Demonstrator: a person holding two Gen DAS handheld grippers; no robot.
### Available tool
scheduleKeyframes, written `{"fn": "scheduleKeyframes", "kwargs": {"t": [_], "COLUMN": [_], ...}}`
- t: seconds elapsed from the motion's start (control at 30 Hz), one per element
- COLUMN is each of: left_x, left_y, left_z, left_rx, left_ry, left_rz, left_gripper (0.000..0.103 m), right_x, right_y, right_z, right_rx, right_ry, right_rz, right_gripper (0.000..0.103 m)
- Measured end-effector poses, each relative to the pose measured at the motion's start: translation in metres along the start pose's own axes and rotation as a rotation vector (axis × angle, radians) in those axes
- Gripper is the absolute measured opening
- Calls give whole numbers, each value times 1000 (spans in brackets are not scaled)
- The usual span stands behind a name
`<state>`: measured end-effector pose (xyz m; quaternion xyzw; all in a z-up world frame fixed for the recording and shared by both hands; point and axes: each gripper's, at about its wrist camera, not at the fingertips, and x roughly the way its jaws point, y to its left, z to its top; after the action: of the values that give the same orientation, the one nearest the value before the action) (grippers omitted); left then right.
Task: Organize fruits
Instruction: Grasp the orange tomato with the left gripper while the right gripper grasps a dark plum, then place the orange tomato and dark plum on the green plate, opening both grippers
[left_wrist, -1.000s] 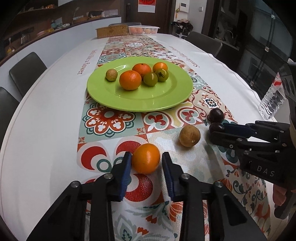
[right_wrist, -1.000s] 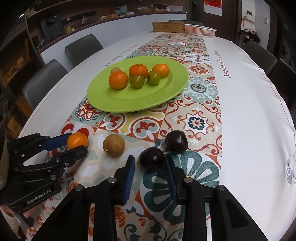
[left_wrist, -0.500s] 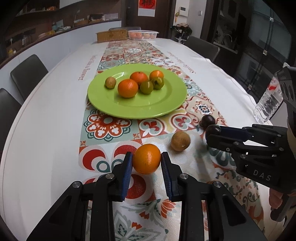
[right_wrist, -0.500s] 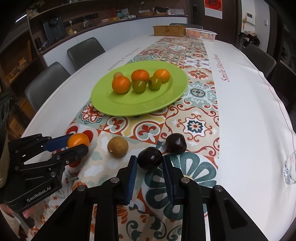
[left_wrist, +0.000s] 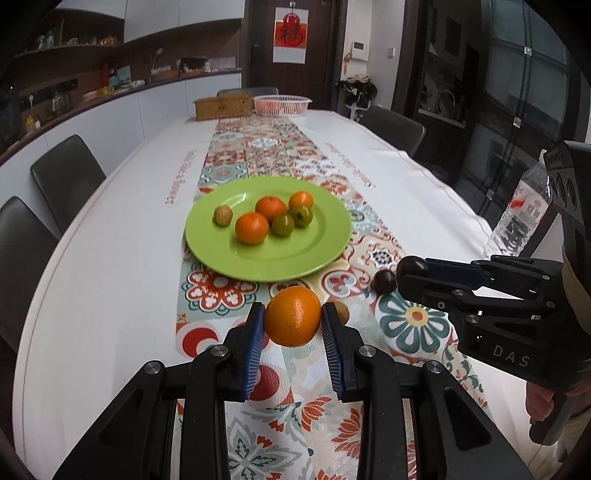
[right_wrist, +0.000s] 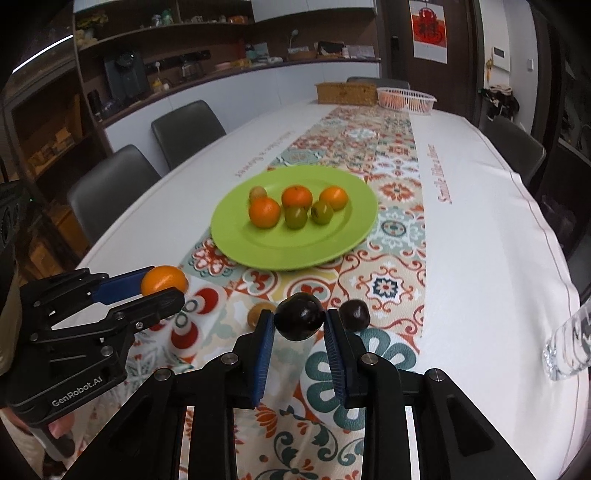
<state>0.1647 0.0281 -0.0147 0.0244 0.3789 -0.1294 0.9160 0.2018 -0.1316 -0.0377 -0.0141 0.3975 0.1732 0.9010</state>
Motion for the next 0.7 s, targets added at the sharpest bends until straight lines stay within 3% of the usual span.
{"fn": "scheduleKeyframes", "kwargs": {"t": [0.33,0.7], "left_x": [-4,13], "left_y": [1,13], "left_z": [20,45], "left_rx": [6,-9], "left_ry": [-46,-70], "left_rz": [14,10], "left_gripper": [31,31], "right_x": [-10,7], "right_y": [2,-2], "right_z": [20,51], "right_rx": [-21,-51], "right_ry": [-51,-63], "right_rz": [3,13], "right_gripper": [29,29]}}
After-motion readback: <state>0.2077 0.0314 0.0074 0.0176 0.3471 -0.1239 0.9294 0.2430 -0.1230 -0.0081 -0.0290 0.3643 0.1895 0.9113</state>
